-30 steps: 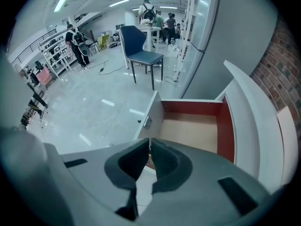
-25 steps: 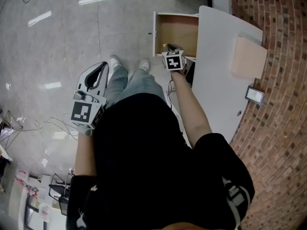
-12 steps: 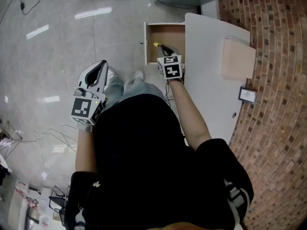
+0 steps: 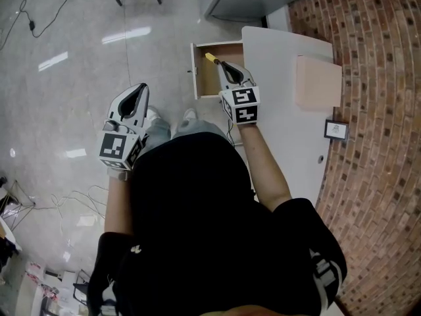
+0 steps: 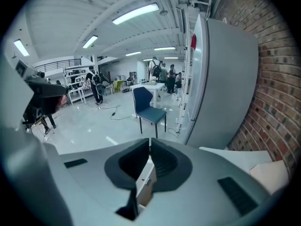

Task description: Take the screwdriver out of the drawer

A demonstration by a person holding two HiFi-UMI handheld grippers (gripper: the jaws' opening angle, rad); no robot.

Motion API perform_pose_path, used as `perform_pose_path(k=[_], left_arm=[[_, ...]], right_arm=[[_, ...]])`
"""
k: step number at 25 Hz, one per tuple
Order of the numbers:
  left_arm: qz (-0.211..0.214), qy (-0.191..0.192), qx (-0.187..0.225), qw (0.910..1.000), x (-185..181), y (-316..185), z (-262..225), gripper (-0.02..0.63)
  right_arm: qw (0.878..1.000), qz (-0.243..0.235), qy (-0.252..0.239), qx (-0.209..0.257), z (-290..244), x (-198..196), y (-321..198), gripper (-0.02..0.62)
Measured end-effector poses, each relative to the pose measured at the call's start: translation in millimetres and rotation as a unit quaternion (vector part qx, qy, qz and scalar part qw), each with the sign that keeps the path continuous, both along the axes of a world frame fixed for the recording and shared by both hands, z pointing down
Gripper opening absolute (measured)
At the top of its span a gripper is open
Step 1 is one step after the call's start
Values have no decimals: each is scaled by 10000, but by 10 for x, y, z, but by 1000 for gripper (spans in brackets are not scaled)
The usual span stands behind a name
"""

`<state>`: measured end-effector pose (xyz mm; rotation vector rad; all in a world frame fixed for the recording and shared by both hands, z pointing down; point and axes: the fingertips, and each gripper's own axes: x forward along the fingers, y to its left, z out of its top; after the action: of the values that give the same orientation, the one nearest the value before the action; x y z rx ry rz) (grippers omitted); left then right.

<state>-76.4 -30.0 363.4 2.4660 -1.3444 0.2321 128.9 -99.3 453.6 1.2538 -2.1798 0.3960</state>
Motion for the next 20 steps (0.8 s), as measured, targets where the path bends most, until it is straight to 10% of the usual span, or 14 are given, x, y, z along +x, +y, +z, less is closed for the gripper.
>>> perform_pose_path(k=[20], left_arm=[[296,-29,827,9961,157,-313,-758,3]], right_arm=[[9742,-236,-884,2061,-1863,-1,114,23]])
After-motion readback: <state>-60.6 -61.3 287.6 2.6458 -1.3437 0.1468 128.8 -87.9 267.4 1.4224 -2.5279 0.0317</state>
